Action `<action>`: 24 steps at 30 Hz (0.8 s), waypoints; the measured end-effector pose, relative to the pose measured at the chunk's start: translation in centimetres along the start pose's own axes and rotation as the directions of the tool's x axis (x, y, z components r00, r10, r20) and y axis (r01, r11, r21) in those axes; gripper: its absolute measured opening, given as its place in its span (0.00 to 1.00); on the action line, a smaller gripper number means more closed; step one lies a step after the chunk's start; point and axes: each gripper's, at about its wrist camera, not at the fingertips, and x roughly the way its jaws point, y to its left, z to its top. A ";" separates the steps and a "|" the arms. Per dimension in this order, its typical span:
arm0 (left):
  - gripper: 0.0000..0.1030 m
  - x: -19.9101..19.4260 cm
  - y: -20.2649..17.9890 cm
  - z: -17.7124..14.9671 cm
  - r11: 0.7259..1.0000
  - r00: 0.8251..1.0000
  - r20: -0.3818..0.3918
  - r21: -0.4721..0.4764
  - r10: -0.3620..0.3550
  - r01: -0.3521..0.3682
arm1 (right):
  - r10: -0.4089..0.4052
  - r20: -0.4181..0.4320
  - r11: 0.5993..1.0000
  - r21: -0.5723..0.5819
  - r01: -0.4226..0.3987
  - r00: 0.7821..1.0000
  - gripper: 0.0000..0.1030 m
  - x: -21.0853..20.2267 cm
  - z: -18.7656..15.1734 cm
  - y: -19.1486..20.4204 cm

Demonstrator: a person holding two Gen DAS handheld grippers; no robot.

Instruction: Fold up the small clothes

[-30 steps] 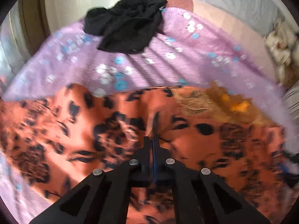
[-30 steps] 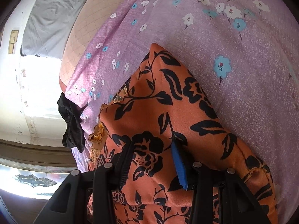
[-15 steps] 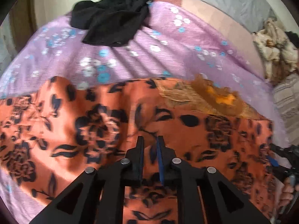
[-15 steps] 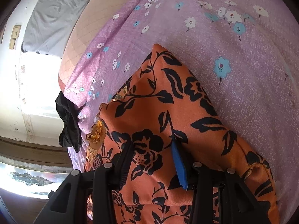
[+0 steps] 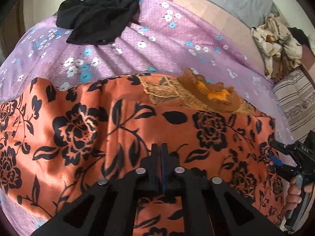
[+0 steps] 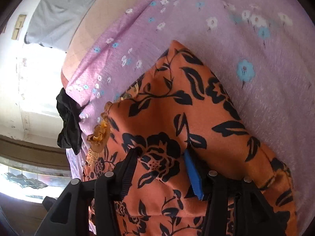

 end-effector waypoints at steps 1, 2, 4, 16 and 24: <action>0.00 -0.3 -0.5 -0.2 1.000 1.000 0.009 0.019 -0.003 0.002 | -0.003 0.006 1.000 -0.003 0.003 1.000 0.52 -0.3 0.0 0.2; 0.00 -0.4 -1.0 -0.2 1.000 1.000 0.019 0.030 -0.002 0.001 | -0.012 0.008 1.000 -0.017 0.013 1.000 0.52 -0.4 0.0 0.6; 0.00 -1.5 -1.7 -0.2 0.999 0.999 0.052 0.051 0.011 -0.014 | -0.024 0.018 0.999 -0.033 0.024 1.000 0.53 -0.6 -0.2 0.9; 0.88 -14.4 17.9 -1.0 0.787 0.862 0.155 -0.509 0.483 -0.350 | -0.004 0.058 0.986 -0.167 0.014 0.998 0.63 -1.0 -2.5 4.4; 0.88 -18.3 33.3 -7.3 0.492 0.911 0.088 -0.860 0.404 -0.135 | -0.037 0.058 0.965 -0.258 0.050 0.998 0.65 0.6 -4.4 6.0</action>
